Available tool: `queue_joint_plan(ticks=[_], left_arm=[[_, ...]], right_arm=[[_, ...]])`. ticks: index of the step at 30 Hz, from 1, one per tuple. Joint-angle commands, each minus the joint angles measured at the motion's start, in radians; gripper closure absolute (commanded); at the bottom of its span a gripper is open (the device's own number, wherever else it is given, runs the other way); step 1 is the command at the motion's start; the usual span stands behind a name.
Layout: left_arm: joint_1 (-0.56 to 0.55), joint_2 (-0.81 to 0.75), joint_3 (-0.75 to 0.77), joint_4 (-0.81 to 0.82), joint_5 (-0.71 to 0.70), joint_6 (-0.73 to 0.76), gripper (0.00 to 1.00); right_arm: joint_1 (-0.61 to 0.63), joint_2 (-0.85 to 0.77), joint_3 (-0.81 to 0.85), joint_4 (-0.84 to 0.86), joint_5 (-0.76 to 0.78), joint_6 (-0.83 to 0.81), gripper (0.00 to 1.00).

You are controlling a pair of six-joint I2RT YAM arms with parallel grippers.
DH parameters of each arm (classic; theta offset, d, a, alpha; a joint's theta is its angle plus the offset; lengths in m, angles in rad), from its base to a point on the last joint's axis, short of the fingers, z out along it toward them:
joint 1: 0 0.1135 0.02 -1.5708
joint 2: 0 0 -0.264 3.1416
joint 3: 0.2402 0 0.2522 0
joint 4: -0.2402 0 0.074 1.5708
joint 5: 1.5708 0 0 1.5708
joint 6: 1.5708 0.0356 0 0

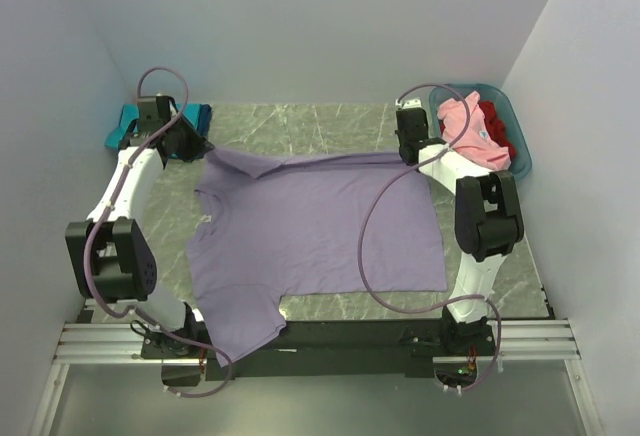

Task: Fold and stack the t-shirts
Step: Fold the tshirt

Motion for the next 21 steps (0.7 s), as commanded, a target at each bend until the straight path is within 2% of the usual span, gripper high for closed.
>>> queue_joint_plan(ticks=[1, 13, 21], left_arm=[[-0.001, -0.097, -0.05, -0.011, 0.023, -0.021, 0.99], [0.014, -0.239, -0.105, -0.061, 0.036, -0.059, 0.99], [0.016, -0.287, -0.206, -0.061, 0.02, -0.054, 0.99]], right_arm=[[-0.002, -0.062, -0.006, -0.022, 0.042, 0.043, 1.0], [-0.002, -0.12, -0.057, -0.053, 0.082, 0.056, 1.0], [0.001, -0.13, -0.094, -0.067, 0.105, 0.076, 1.0]])
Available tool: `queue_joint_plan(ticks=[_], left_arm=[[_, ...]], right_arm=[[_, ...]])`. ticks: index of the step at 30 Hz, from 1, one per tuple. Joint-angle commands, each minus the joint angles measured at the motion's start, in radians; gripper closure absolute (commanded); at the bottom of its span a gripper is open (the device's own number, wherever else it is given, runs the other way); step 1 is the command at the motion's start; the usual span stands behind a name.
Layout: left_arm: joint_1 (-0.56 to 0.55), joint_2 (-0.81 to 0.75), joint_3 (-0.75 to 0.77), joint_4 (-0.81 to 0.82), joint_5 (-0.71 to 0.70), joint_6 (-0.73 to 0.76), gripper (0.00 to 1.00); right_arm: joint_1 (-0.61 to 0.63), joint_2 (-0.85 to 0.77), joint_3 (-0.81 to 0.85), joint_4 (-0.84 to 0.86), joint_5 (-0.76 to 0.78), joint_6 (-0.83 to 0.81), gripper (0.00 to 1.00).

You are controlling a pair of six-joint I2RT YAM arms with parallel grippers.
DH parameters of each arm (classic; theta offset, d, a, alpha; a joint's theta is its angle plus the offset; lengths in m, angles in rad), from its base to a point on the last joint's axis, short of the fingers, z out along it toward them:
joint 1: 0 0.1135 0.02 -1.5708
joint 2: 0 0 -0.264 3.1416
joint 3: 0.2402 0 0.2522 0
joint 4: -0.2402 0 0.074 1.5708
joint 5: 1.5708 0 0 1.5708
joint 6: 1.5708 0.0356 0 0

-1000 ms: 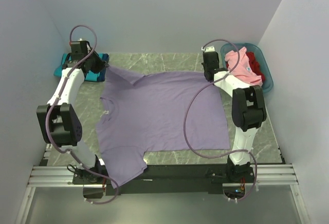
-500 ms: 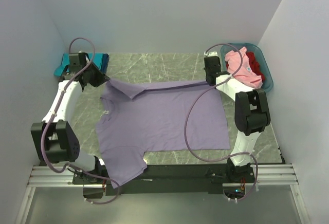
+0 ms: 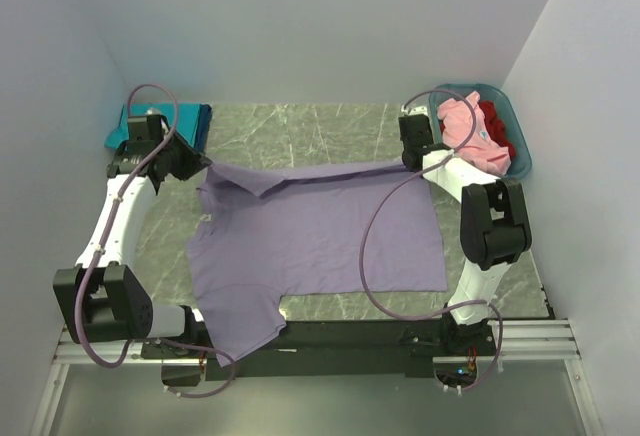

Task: Fold and stack the t-shirts
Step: Fold the tshirt

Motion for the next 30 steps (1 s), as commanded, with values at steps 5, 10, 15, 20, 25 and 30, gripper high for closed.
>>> queue_joint_plan(ticks=[5, 10, 15, 20, 25, 30], left_arm=[[0.008, -0.062, -0.081, 0.01, 0.053, -0.024, 0.99], [0.01, -0.101, -0.108, -0.012, 0.045, -0.025, 0.99], [0.03, -0.154, -0.115, -0.038, -0.014, -0.021, 0.99], [0.045, -0.185, -0.107, -0.066, -0.056, -0.012, 0.99], [0.048, -0.213, -0.15, -0.067, -0.053, -0.019, 0.99], [0.047, -0.231, -0.205, -0.063, -0.038, -0.019, 0.99]], right_arm=[[0.002, -0.066, -0.066, 0.003, 0.068, 0.026, 1.0], [0.004, -0.049, -0.06, -0.021, 0.086, 0.03, 1.0], [0.011, -0.049, -0.077, -0.012, 0.091, 0.038, 1.0], [0.031, -0.037, -0.072, -0.018, 0.1, 0.041, 1.0], [0.056, -0.026, -0.089, -0.018, 0.118, 0.043, 1.0], [0.065, -0.026, -0.124, -0.018, 0.131, 0.065, 0.98]])
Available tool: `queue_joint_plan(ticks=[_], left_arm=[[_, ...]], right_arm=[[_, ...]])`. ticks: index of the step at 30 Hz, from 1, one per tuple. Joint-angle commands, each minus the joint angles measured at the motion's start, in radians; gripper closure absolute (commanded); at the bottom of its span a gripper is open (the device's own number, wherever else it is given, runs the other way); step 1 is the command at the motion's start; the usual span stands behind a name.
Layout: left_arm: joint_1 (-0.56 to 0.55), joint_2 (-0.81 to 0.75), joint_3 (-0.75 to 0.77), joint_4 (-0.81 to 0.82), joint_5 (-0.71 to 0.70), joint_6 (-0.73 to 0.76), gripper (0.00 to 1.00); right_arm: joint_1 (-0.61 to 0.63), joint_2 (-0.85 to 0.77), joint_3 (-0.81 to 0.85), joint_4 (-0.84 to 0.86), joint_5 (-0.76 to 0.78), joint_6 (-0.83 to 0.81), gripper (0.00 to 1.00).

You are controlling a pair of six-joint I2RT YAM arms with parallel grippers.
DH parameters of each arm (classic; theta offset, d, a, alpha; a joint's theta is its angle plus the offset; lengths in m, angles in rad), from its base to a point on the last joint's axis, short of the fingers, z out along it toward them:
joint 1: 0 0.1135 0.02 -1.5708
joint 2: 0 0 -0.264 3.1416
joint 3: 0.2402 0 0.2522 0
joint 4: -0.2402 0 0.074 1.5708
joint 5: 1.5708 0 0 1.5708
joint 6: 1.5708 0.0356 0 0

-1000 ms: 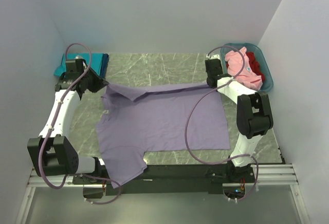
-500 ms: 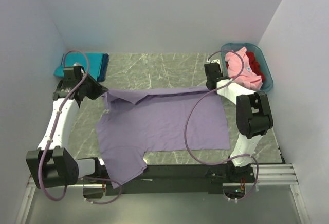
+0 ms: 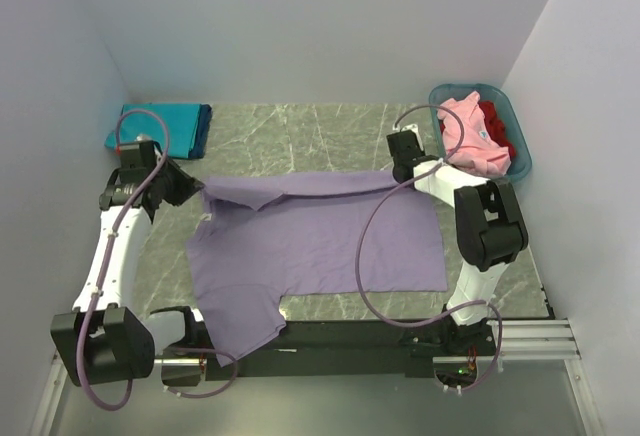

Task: Fold and stack the t-shirts
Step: Fold the tshirt

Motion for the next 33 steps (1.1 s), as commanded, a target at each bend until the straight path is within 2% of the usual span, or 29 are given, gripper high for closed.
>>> queue_joint_plan(ticks=[1, 4, 11, 14, 18, 22, 27, 30, 33], left_arm=[[0.005, -0.032, -0.049, 0.005, 0.001, -0.003, 0.99], [0.005, -0.041, -0.102, 0.01, 0.025, -0.008, 0.99], [0.005, -0.098, -0.191, -0.001, 0.027, -0.017, 0.99], [0.006, -0.132, -0.208, -0.026, -0.001, -0.002, 0.97], [0.005, -0.179, -0.214, -0.069, -0.039, 0.026, 0.92], [0.005, -0.239, -0.273, -0.098, -0.011, 0.018, 0.87], [0.006, -0.32, -0.35, -0.121, 0.012, -0.002, 0.7], [0.005, -0.347, -0.37, -0.124, 0.006, -0.002, 0.48], [0.005, -0.328, -0.334, -0.107, -0.056, 0.015, 0.39]], right_arm=[[0.007, -0.029, -0.029, 0.003, 0.038, 0.038, 0.95], [0.008, -0.031, -0.044, -0.008, 0.035, 0.063, 0.92], [0.008, -0.081, -0.064, -0.051, -0.02, 0.178, 0.68], [0.008, -0.109, -0.06, -0.098, -0.027, 0.309, 0.62], [0.014, -0.137, -0.046, -0.175, -0.03, 0.411, 0.57], [0.016, -0.213, -0.089, -0.151, -0.053, 0.435, 0.56], [0.014, -0.285, -0.112, -0.115, -0.134, 0.434, 0.56], [0.014, -0.318, -0.103, -0.098, -0.226, 0.408, 0.56], [0.014, -0.305, -0.083, -0.094, -0.277, 0.396, 0.57]])
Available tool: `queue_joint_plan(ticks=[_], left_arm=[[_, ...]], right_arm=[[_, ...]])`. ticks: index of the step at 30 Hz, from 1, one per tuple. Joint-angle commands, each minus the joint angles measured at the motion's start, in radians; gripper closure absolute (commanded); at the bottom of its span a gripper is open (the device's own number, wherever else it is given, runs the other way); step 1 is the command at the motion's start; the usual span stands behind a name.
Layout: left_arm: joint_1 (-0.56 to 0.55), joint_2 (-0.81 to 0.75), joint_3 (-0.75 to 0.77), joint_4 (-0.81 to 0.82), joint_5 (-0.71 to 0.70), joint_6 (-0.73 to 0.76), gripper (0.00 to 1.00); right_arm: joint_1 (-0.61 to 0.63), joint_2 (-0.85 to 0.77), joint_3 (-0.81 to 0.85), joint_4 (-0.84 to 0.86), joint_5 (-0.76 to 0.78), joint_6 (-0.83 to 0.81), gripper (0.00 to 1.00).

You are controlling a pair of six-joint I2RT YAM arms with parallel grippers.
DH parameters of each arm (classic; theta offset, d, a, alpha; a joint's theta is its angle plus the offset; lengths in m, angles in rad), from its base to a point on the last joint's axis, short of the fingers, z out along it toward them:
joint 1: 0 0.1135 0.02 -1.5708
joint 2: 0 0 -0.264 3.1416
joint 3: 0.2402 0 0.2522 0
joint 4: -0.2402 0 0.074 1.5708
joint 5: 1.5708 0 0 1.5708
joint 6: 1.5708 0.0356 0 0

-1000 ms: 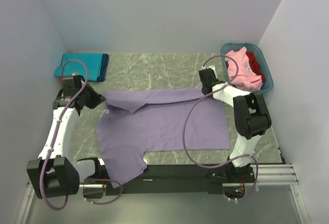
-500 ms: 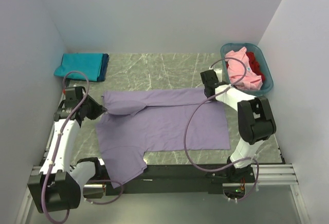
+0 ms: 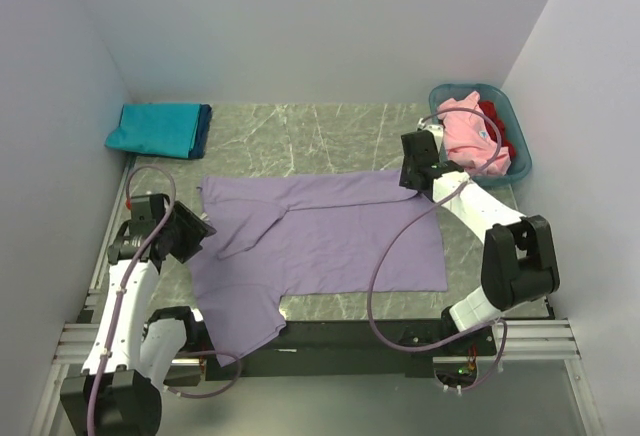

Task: Fold and stack the t-shirts
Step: Fold the tshirt

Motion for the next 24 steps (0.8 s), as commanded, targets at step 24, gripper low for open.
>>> queue_joint_plan(ticks=[24], left_arm=[[-0.084, 0.847, 0.543, 0.295, -0.271, 0.104, 0.56]], right_arm=[[-0.078, 0.234, 0.203, 0.005, -0.189, 0.025, 0.61]])
